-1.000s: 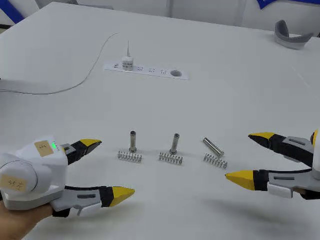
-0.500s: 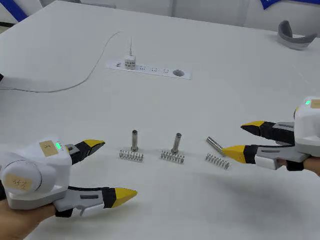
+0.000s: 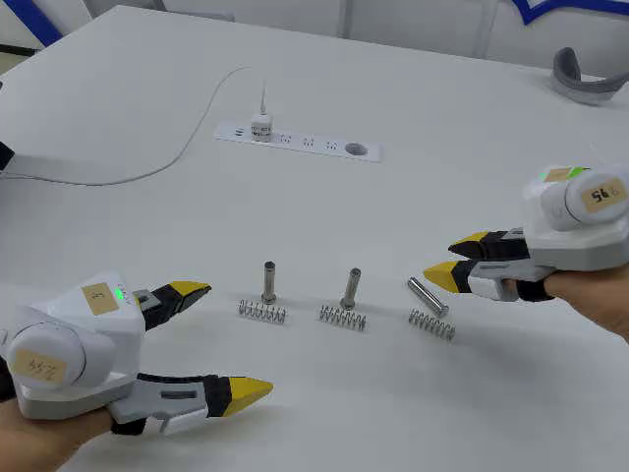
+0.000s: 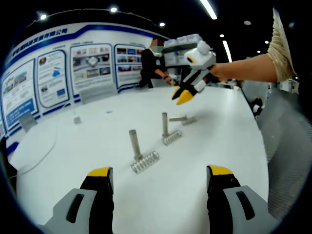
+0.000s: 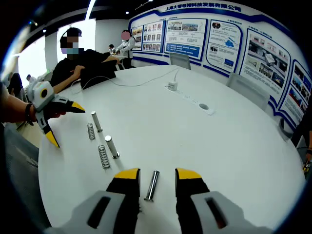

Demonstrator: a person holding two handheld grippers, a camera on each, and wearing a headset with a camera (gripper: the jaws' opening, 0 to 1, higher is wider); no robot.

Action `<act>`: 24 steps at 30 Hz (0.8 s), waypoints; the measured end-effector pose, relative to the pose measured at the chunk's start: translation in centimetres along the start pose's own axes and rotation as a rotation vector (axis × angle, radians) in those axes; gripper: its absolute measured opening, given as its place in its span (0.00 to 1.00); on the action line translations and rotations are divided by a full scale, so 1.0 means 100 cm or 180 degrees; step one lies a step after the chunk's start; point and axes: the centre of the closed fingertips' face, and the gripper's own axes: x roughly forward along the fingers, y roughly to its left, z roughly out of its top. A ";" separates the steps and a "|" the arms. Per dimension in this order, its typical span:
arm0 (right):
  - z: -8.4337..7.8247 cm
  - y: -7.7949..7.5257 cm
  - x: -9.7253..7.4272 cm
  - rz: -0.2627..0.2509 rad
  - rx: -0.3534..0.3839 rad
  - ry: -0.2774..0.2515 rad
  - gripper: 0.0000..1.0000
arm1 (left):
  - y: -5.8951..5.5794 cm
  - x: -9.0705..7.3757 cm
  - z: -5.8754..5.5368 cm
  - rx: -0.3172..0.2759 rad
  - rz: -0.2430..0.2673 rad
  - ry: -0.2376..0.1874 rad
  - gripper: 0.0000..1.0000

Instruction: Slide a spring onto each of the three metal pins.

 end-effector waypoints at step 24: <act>-0.032 0.001 0.043 0.0015 0.0183 0.0741 0.12 | 0.000 0.001 -0.002 -0.0011 -0.0016 0.0004 0.77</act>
